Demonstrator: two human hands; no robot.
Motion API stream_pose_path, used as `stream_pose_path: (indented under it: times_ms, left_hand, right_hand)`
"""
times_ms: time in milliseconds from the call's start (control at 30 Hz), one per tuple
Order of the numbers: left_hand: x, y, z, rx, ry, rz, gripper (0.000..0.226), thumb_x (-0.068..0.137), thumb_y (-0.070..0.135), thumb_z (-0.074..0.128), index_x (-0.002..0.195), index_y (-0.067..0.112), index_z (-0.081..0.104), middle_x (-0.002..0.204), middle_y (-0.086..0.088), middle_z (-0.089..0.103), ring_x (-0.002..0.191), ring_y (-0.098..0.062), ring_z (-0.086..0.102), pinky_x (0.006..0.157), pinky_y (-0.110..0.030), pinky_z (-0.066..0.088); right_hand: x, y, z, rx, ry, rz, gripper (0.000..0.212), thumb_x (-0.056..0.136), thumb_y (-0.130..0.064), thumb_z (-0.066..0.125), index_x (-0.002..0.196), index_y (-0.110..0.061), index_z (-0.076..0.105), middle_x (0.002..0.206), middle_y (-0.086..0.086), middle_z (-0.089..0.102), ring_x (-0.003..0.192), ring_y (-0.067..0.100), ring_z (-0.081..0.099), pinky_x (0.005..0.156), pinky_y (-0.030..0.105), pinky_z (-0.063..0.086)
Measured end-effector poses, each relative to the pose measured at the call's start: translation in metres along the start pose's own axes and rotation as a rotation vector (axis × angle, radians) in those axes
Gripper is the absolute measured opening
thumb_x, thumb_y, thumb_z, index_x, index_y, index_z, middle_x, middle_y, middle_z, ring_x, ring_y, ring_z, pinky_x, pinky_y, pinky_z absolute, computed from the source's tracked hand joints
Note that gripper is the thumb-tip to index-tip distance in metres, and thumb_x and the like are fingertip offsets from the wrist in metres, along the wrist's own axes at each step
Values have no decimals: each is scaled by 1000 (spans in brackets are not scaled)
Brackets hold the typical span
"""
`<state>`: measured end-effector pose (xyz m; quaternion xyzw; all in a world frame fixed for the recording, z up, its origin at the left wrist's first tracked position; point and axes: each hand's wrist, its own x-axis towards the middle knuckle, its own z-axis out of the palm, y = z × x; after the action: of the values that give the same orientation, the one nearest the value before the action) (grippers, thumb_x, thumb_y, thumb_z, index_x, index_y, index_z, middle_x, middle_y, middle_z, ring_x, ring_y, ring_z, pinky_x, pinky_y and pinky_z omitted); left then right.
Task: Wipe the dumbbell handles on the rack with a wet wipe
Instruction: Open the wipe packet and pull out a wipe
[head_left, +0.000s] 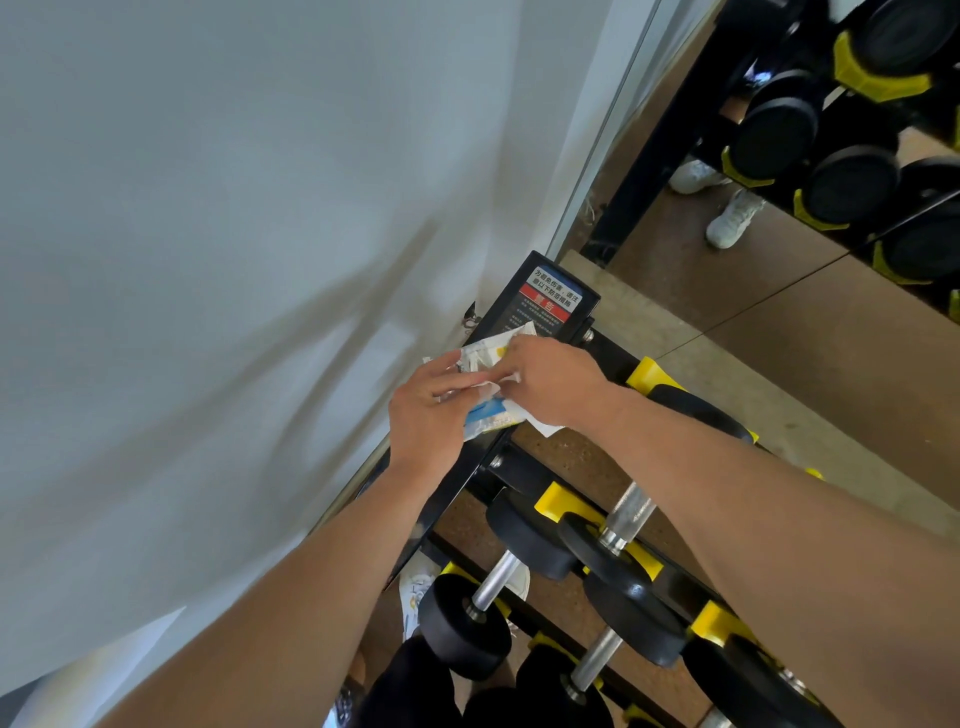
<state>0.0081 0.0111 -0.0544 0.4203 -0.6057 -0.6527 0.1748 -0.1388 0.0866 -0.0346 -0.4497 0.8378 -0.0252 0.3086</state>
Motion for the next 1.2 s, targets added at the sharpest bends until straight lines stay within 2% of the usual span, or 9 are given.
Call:
stream_pose_path:
  times_ms: [167,300,533,667,767,867,967,1067,1200]
  left_hand:
    - [-2,-3,2,-105,-40,-44,21,81,5,80,87,24,82,117,15,68,110,-4,64,74,-15,54]
    - [-1,1,2,-26,-68,19,28,83,6,78,84,34,79,114,18,68,107,-6,65,78,-18,56]
    - [-5,4,6,-5,-72,28,25,81,9,80,83,34,79,103,17,72,96,0,67,77,-12,53]
    - [-4,3,7,-52,-24,-12,19,81,13,81,89,30,82,99,14,73,98,-5,68,79,-22,57]
    - [2,2,6,4,-1,-38,16,82,14,80,90,29,82,97,12,73,94,-11,69,72,-24,58]
    - [6,5,11,39,21,-24,14,83,12,79,90,24,81,97,7,73,91,-10,70,63,-15,53]
    - [16,11,22,7,15,-22,14,84,14,79,89,28,80,99,7,73,93,-15,71,59,-28,60]
    - [34,20,35,101,-22,93,11,85,18,78,92,27,80,96,11,73,90,-9,70,70,-42,62]
    - [57,27,53,320,-87,250,26,90,20,72,115,22,70,112,5,69,98,-7,64,86,-30,57]
  right_hand:
    - [-3,-8,-2,-184,37,-45,25,101,-41,50,117,-37,68,108,-3,54,93,21,63,77,37,54]
    - [-7,-13,-4,-54,211,98,20,92,-47,63,108,-36,70,110,-7,60,91,16,65,78,36,56]
    - [-5,-16,-7,19,-158,69,10,93,-30,62,86,-29,69,75,-3,63,80,24,67,67,35,54]
    - [-8,-13,-10,-93,172,193,15,95,-42,61,107,-40,70,90,-7,68,80,17,67,68,32,54]
    - [-10,-8,-6,-33,160,135,27,101,-34,53,122,-47,64,114,-7,69,96,17,67,76,35,58]
    - [-17,-3,-8,166,258,169,32,103,-28,46,127,-44,61,125,-7,65,106,16,64,87,40,57]
    - [-30,8,-13,414,532,328,29,100,-31,52,126,-41,58,119,-10,66,99,14,66,79,40,60]
    - [-47,16,-13,455,535,384,26,98,-31,56,122,-40,59,108,-13,64,86,9,64,67,33,58]
    - [-65,18,-1,473,456,428,30,96,-32,52,123,-45,56,104,-15,64,78,8,63,61,29,50]
